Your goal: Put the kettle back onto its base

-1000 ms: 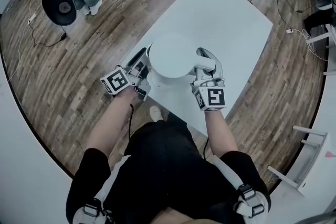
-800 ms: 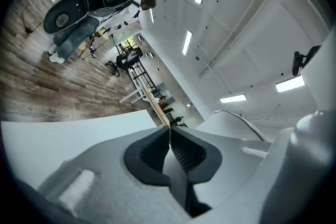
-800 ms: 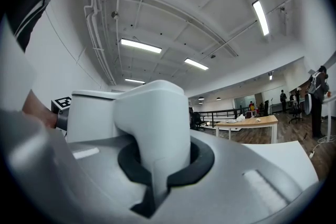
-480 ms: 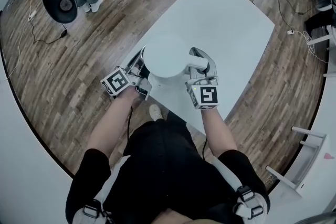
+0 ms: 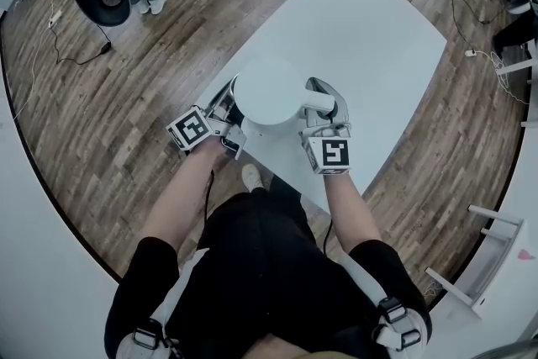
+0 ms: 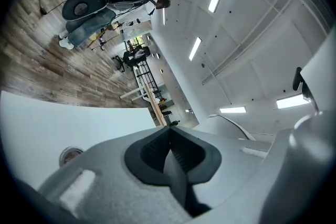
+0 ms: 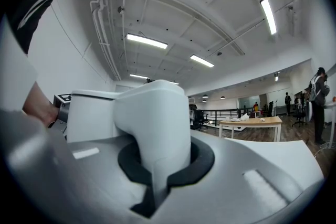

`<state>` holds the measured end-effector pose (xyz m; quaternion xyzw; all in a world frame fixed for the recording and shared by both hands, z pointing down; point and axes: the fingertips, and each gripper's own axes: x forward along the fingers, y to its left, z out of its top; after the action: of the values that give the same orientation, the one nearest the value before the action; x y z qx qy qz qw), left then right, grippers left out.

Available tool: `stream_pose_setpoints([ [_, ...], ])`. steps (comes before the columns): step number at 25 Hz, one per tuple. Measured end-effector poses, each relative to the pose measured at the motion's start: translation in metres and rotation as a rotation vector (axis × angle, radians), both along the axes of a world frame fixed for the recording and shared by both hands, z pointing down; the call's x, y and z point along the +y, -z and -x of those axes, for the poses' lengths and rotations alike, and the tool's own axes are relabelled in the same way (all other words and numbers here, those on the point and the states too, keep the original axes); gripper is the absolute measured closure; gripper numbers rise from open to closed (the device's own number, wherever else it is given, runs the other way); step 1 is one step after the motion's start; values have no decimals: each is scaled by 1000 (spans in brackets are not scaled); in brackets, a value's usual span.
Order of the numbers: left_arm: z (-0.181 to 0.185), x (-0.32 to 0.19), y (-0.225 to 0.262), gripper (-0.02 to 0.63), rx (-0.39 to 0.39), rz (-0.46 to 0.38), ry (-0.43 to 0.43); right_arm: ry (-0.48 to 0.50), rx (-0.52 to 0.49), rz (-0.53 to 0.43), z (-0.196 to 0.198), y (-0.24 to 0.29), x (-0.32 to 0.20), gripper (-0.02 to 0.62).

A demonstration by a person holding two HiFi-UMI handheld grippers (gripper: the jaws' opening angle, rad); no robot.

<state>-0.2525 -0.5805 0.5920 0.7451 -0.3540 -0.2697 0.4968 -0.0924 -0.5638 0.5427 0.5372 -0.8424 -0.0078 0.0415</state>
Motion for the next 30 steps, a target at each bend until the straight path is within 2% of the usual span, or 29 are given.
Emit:
stream_pose_setpoints([
  [5, 0, 1, 4, 615, 38, -23, -16, 9, -8, -60, 1, 4, -2, 592],
  [9, 6, 4, 5, 615, 10, -39, -24, -7, -31, -52, 4, 2, 1, 592],
  [15, 1, 5, 9, 614, 50, -51, -48, -14, -47, -64, 1, 3, 2, 592],
  [20, -2, 9, 14, 614, 42, -68, -58, -33, -52, -76, -5, 6, 8, 592],
  [26, -3, 10, 10, 614, 74, -41, -66, -33, -20, -58, -3, 1, 12, 592],
  [30, -5, 7, 6, 614, 54, -44, -75, -46, -49, -50, -6, -9, 10, 592],
])
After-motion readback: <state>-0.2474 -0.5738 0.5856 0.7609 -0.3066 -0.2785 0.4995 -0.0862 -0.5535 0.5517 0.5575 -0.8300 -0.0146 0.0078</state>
